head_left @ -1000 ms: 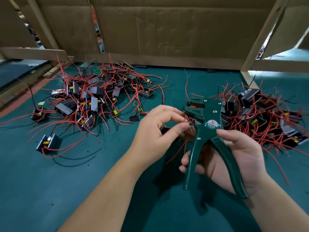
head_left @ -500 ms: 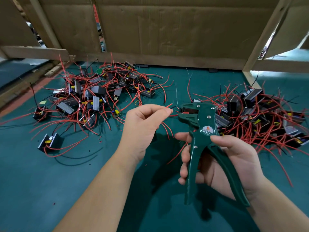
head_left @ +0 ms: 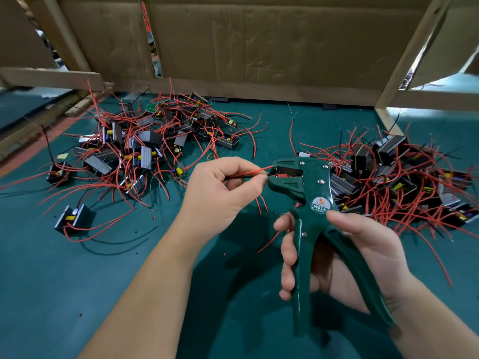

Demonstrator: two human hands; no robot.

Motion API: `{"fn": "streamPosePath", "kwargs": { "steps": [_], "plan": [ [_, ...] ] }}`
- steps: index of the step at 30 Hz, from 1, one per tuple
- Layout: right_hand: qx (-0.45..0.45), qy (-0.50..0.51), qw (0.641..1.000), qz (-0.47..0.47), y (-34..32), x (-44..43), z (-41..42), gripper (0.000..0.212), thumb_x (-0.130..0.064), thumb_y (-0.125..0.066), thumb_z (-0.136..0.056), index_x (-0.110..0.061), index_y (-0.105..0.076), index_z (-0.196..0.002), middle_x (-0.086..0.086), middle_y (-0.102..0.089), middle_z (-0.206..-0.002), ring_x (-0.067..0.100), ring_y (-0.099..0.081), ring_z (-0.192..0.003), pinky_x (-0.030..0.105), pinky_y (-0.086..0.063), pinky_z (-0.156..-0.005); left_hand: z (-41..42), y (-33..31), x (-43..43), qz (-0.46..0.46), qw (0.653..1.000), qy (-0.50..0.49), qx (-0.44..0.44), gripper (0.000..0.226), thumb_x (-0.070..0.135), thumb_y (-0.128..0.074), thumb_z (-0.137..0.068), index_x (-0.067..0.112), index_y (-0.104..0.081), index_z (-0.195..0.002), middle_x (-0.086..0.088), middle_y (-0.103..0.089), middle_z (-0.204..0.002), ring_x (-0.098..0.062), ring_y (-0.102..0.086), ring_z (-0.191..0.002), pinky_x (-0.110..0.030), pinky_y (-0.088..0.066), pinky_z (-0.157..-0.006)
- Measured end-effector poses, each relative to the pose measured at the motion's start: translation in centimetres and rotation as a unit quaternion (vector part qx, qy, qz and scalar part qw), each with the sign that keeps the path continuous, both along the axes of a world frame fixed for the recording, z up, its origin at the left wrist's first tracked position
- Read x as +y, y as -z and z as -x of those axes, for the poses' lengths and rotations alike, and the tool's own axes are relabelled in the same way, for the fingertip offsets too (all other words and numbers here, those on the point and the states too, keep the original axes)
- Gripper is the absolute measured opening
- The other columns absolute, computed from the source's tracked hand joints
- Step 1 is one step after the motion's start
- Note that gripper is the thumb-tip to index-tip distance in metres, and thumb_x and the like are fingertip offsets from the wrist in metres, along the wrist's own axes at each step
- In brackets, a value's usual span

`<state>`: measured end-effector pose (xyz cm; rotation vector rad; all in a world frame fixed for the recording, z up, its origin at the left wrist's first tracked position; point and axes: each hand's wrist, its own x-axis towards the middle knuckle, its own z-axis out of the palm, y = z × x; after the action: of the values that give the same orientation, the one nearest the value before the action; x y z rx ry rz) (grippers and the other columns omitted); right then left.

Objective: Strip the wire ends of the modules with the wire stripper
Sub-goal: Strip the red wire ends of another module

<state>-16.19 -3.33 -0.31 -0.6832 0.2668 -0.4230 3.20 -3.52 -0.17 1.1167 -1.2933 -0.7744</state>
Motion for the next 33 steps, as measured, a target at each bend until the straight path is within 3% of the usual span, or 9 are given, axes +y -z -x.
{"fn": "streamPosePath", "kwargs": {
  "steps": [3, 8, 13, 18, 25, 33],
  "plan": [
    [0.048, 0.014, 0.998, 0.023, 0.22, -0.02, -0.03, 0.046, -0.04, -0.074, -0.073, -0.003, -0.065, -0.1, 0.021, -0.063, -0.082, 0.039, -0.064, -0.072, 0.05, -0.053, -0.071, -0.11, 0.06, 0.02, 0.006, 1.0, 0.016, -0.008, 0.018, 0.012, -0.066, -0.076, 0.028, -0.068, -0.068, 0.014, -0.059, -0.059, 0.001, -0.045, -0.053, -0.011, -0.036, -0.052],
    [0.095, 0.045, 0.993, 0.053, 0.32, 0.03, -0.17, 0.051, -0.056, -0.073, -0.07, -0.008, -0.064, -0.087, 0.017, -0.061, -0.072, 0.034, -0.063, -0.063, 0.047, -0.054, -0.065, -0.17, 0.15, -0.12, 0.002, 0.999, 0.006, -0.039, 0.017, 0.019, -0.066, -0.076, 0.035, -0.071, -0.07, -0.004, -0.055, -0.064, -0.019, -0.039, -0.061, -0.028, -0.031, -0.058],
    [0.12, 0.076, 0.988, 0.057, 0.35, 0.08, -0.38, 0.056, -0.061, -0.075, -0.064, -0.009, -0.064, -0.081, 0.016, -0.058, -0.067, 0.031, -0.06, -0.054, 0.044, -0.052, -0.059, -0.35, 0.15, -0.17, 0.018, 0.996, -0.013, -0.085, 0.012, 0.02, -0.065, -0.078, 0.03, -0.066, -0.071, -0.001, -0.048, -0.058, -0.012, -0.031, -0.055, -0.023, -0.026, -0.05],
    [0.132, 0.096, 0.984, 0.066, 0.29, 0.16, -0.44, 0.056, -0.062, -0.076, -0.061, -0.01, -0.062, -0.077, 0.015, -0.055, -0.064, 0.031, -0.058, -0.052, 0.043, -0.051, -0.056, -0.09, 0.59, -0.23, 0.026, 0.994, 0.007, -0.108, 0.013, 0.019, -0.06, -0.085, 0.031, -0.064, -0.08, 0.014, -0.047, -0.057, -0.005, -0.029, -0.05, -0.017, -0.024, -0.047],
    [0.108, 0.067, 0.989, 0.075, 0.28, 0.12, -0.15, 0.055, -0.056, -0.078, -0.063, -0.008, -0.064, -0.087, 0.019, -0.059, -0.073, 0.035, -0.062, -0.062, 0.047, -0.053, -0.063, -0.59, 0.82, -0.43, 0.036, 0.99, 0.009, -0.132, 0.009, 0.032, -0.062, -0.084, 0.04, -0.065, -0.079, -0.011, -0.043, -0.059, -0.007, -0.03, -0.052, -0.021, -0.027, -0.05],
    [0.122, 0.078, 0.985, 0.096, 0.62, 0.09, -0.16, 0.053, -0.057, -0.077, -0.066, -0.009, -0.063, -0.084, 0.018, -0.059, -0.07, 0.034, -0.061, -0.059, 0.047, -0.053, -0.062, -0.8, 0.82, -0.36, 0.071, 0.982, -0.014, -0.174, 0.01, 0.037, -0.06, -0.083, 0.039, -0.062, -0.074, -0.009, -0.045, -0.059, -0.005, -0.031, -0.051, -0.019, -0.028, -0.053]
  ]
}}
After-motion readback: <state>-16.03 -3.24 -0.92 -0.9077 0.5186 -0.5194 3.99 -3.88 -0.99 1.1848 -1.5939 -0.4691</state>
